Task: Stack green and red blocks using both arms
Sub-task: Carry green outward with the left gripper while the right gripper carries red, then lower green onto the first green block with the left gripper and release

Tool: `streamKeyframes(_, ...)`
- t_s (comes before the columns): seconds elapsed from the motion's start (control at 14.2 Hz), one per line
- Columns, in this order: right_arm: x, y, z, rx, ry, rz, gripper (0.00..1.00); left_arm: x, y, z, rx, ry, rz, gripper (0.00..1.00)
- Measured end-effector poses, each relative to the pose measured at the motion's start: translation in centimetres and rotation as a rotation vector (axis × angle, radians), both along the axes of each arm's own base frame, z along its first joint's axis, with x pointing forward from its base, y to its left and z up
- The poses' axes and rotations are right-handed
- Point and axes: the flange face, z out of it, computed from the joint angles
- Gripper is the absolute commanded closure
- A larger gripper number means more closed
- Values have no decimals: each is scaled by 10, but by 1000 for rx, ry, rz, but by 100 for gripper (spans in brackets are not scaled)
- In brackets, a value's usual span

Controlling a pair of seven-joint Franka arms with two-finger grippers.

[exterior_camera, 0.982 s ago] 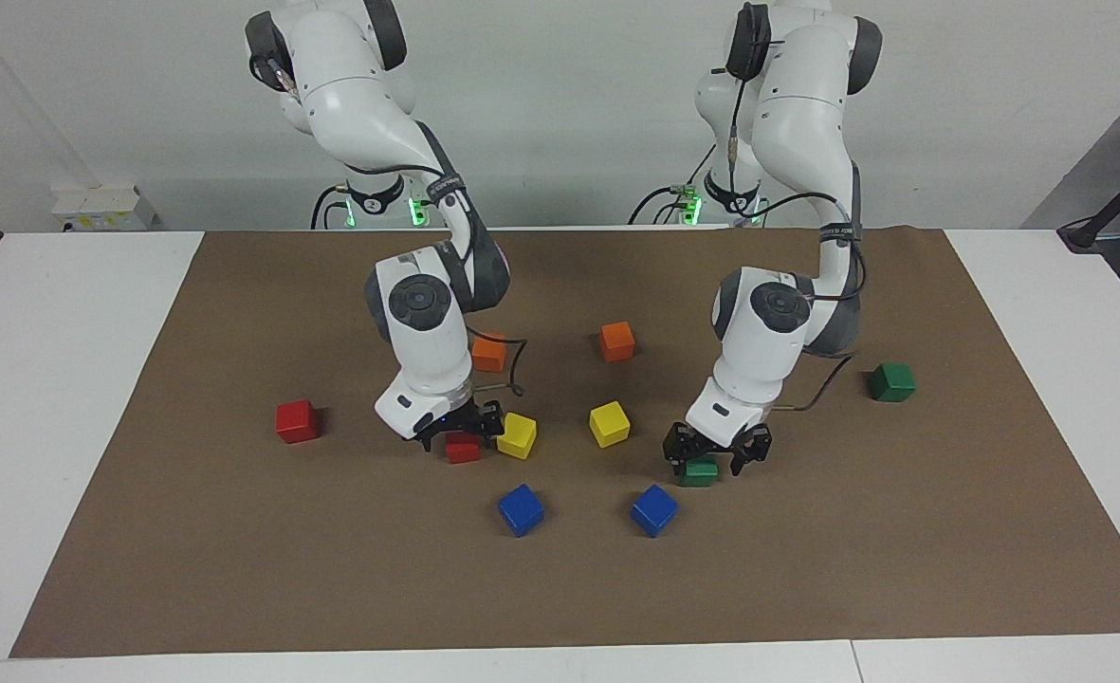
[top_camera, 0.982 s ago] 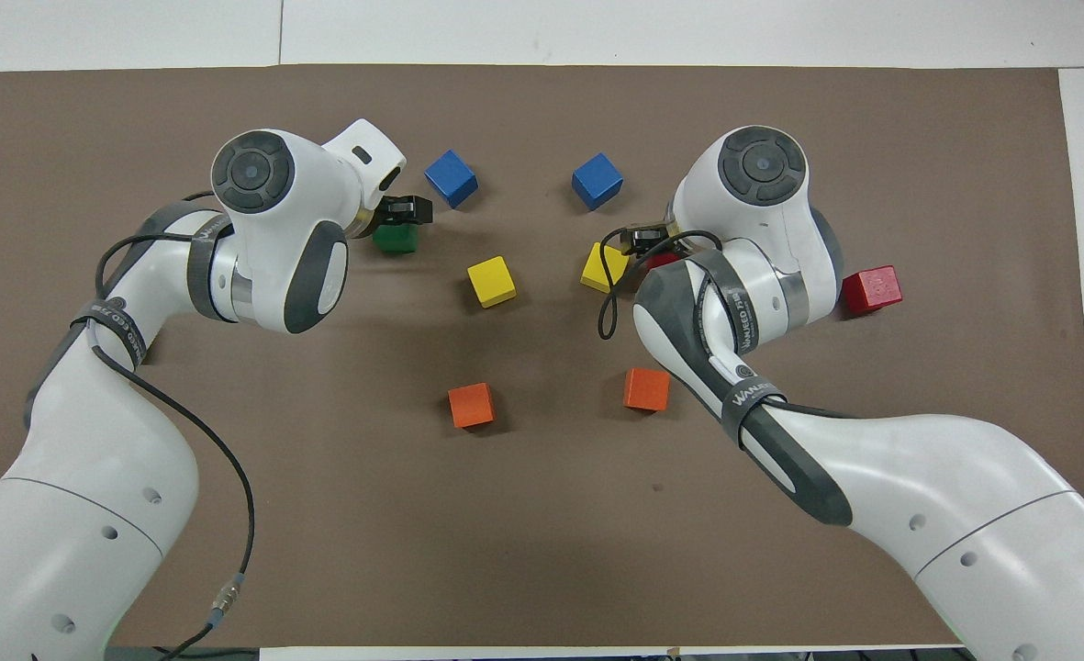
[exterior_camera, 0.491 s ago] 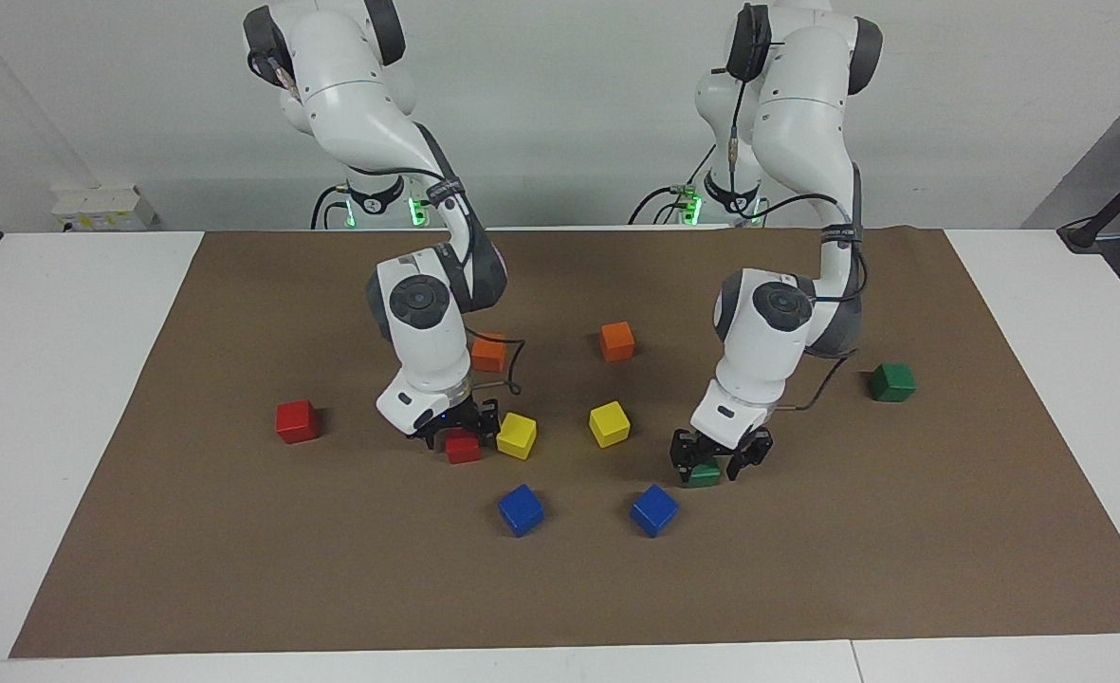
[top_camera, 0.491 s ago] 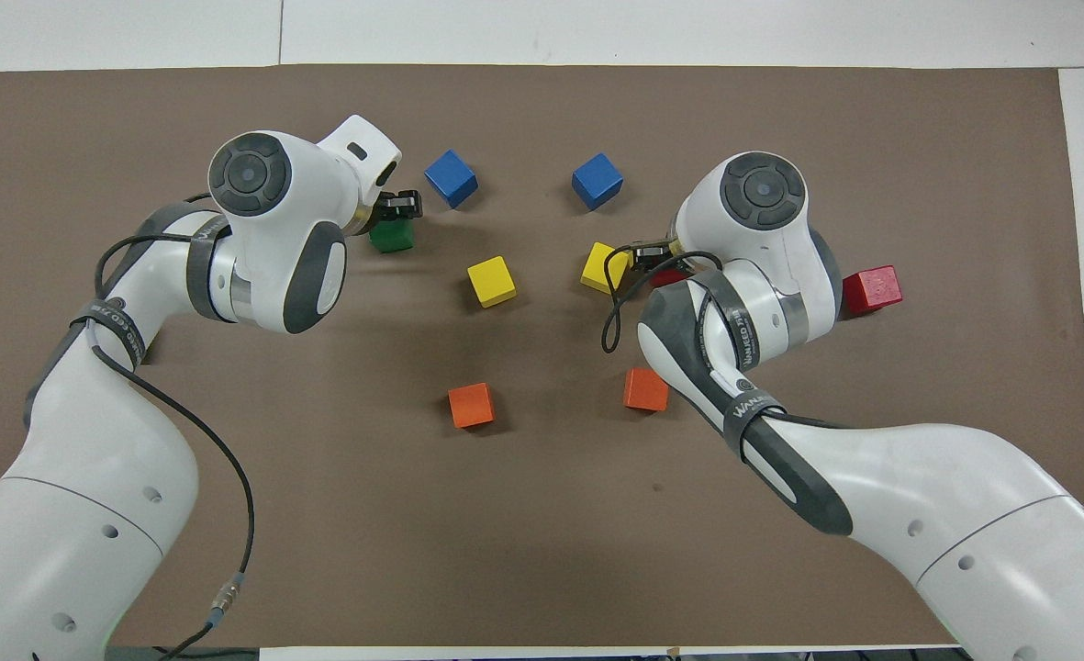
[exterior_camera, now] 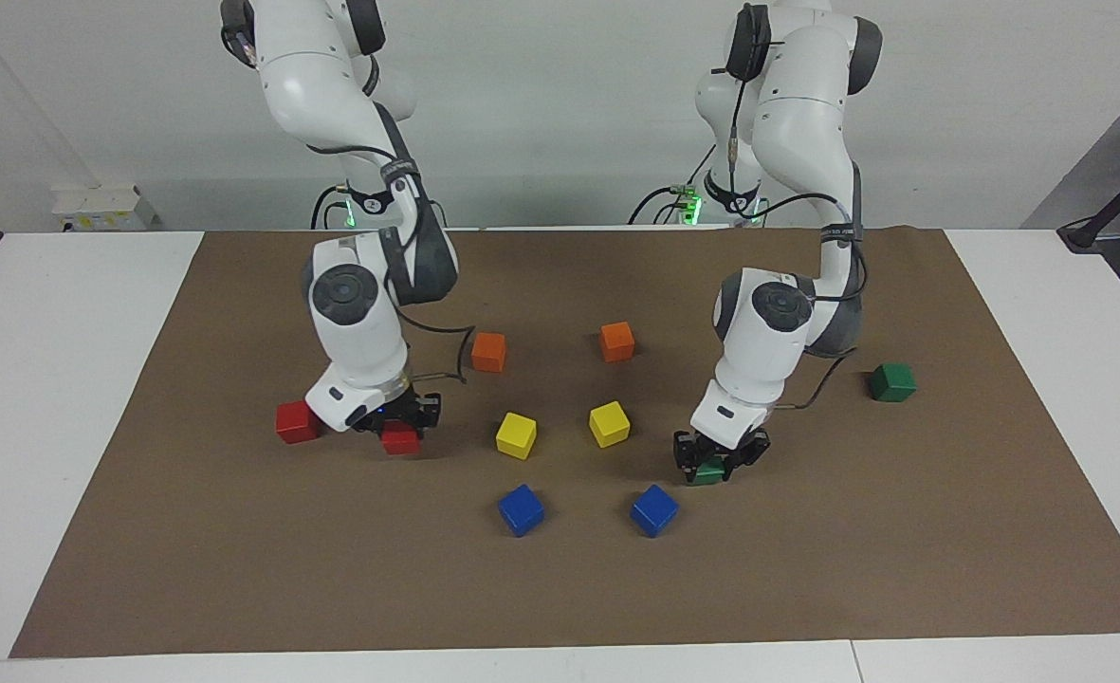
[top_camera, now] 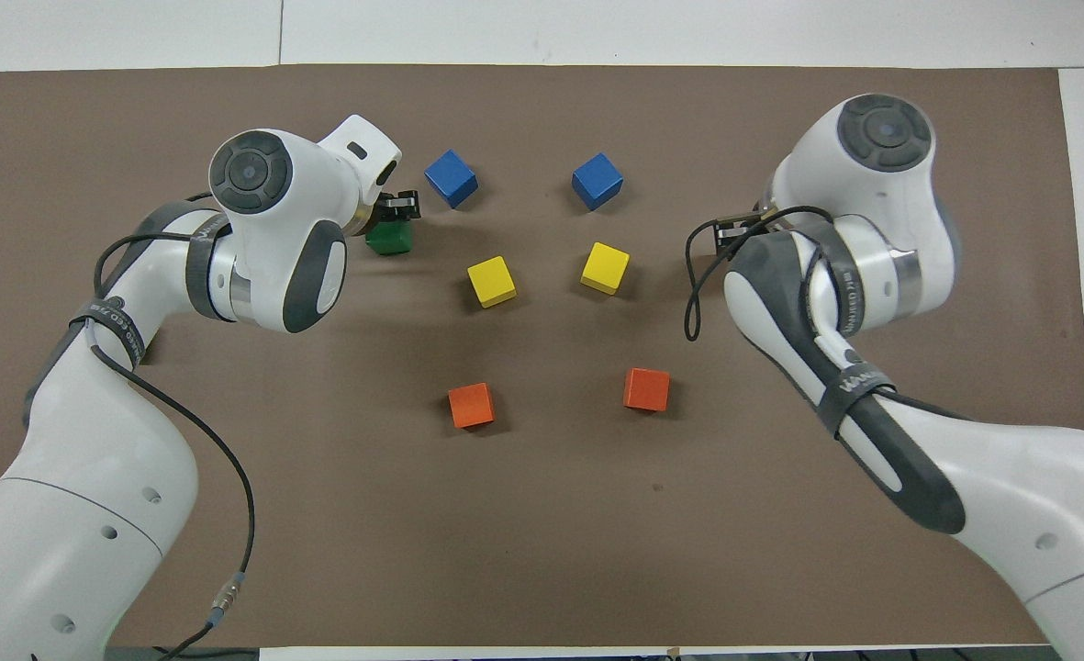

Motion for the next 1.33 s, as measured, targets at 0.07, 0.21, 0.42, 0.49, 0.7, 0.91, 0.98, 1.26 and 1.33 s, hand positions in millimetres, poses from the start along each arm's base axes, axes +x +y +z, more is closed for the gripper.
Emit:
streamKeyframes(0.07,-3,-26,18,-2,1,25,100,1,0,4,2,9,8,100)
streamKeyframes(0.21,-13,-76,48,-6,0,59,100,7,3,26,8,34,24,100)
streamKeyframes(0.42,-41,-143,51,-4,2,70,100,15,41,93,15,42,70,100)
streamKeyframes(0.49,-48,-153,44,-4,3,64,100,13,61,115,21,48,71,100)
streamKeyframes(0.7,-56,-165,30,-3,-1,44,100,6,125,160,45,53,40,100)
streamKeyframes(0.91,-63,-177,17,-4,-14,38,100,-4,206,167,75,59,-11,100)
streamKeyframes(0.98,-64,-177,14,-4,-19,65,100,-8,237,165,83,66,-33,100)
streamKeyframes(1.26,-63,-166,10,-6,-51,145,100,-35,354,147,51,73,-89,100)
streamKeyframes(1.33,-62,-162,9,-6,-57,153,100,-43,373,140,45,61,-86,100)
